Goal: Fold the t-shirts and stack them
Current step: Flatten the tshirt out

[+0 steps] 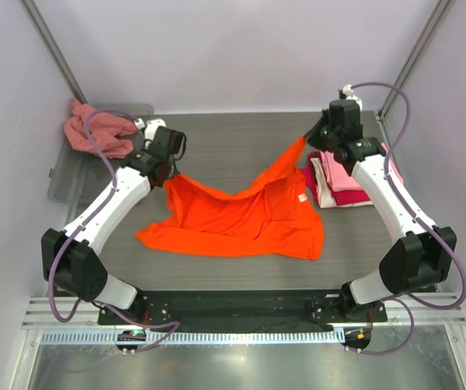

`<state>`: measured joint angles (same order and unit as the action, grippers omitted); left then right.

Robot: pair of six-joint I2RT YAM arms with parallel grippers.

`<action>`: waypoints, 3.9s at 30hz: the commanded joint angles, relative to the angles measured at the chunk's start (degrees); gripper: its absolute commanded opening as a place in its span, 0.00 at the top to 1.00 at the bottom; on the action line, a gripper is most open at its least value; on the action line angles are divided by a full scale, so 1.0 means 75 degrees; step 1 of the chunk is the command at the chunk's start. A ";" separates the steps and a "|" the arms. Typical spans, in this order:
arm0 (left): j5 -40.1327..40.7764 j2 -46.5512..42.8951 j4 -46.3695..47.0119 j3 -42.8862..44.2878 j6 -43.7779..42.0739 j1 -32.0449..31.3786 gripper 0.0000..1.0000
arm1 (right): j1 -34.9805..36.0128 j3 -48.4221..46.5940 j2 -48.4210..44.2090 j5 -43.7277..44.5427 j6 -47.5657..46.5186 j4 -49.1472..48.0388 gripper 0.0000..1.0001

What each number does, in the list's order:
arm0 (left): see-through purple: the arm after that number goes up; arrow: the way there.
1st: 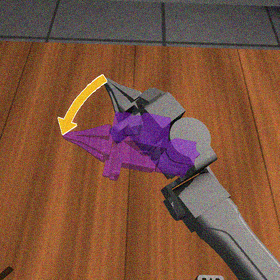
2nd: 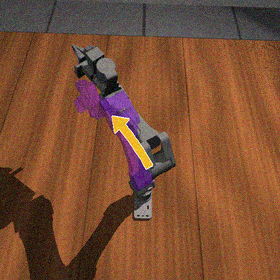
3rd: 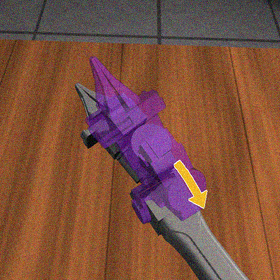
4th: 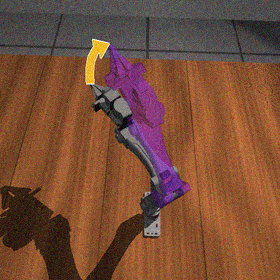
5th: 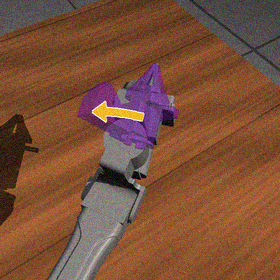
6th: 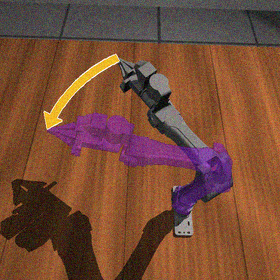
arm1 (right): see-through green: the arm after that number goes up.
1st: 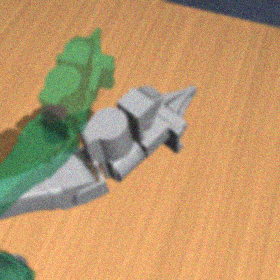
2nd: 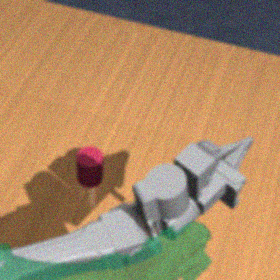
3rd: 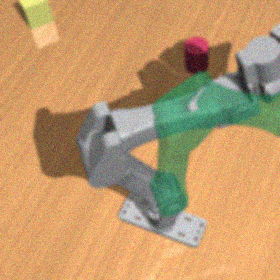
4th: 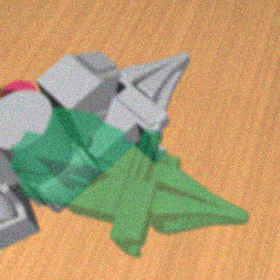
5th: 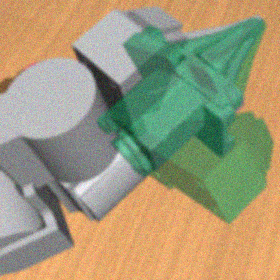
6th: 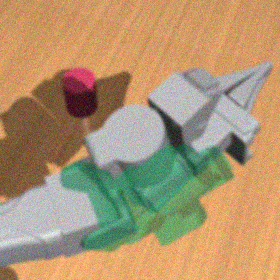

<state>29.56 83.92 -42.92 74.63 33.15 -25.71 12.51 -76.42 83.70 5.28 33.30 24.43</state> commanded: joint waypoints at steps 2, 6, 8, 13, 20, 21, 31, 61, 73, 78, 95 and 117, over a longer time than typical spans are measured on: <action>0.1307 -0.0396 -0.0569 0.1683 0.0069 0.0498 1.00 | -0.0004 -0.1924 -0.0202 0.0010 -0.0104 0.0656 0.99; 0.1789 -0.1098 -0.1098 0.2541 -0.0001 0.0499 1.00 | -0.0016 -0.2805 -0.1033 0.0128 -0.0162 0.0880 0.99; 0.1707 -0.1788 -0.1285 0.2658 -0.0002 0.0511 1.00 | -0.0004 -0.2830 -0.1803 0.0059 -0.0174 0.0892 0.99; 0.0854 -0.3370 -0.1741 0.2694 0.0080 0.0499 1.00 | -0.0004 -0.2619 -0.3493 -0.0304 -0.0326 0.0927 0.99; -0.1221 -0.5094 -0.2176 0.3232 0.0163 0.0511 1.00 | -0.0016 -0.3496 -0.5300 -0.1383 -0.0116 0.1488 0.99; -0.1443 -0.5212 -0.2246 0.3488 0.0197 0.0511 1.00 | -0.0016 -0.3834 -0.5440 -0.1407 -0.0046 0.1640 0.99; -0.1270 -0.4209 -0.1602 0.4322 -0.0060 0.0499 1.00 | -0.0004 -0.5139 -0.4154 -0.1021 -0.0384 0.2169 0.99; -0.3157 0.1141 0.1841 0.6026 -0.0798 0.3159 1.00 | -0.1399 -0.7615 0.1885 -0.3504 0.0623 0.0037 0.99; -0.3013 -0.2443 0.3997 -0.1310 0.0125 0.3147 1.00 | -0.1434 0.0554 -0.2986 -0.3692 0.0448 -0.1816 0.99; -0.3507 -0.3933 0.4105 -0.3515 0.0771 0.3147 1.00 | -0.1434 0.1890 -0.4677 -0.3843 0.0400 -0.0975 0.99; -0.2969 -0.7791 0.1891 -0.6294 0.2224 0.3147 1.00 | -0.1434 0.3814 -0.7551 -0.4150 0.0283 0.2532 0.99; -0.3472 -0.8435 0.1619 -0.6857 0.2859 0.3147 1.00 | -0.1434 0.3756 -0.7423 -0.2930 -0.0034 0.3273 0.99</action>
<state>5.45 21.54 -34.52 23.53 54.68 -2.33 1.87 -45.87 27.79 -18.24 33.06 50.26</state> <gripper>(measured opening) 0.012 0.029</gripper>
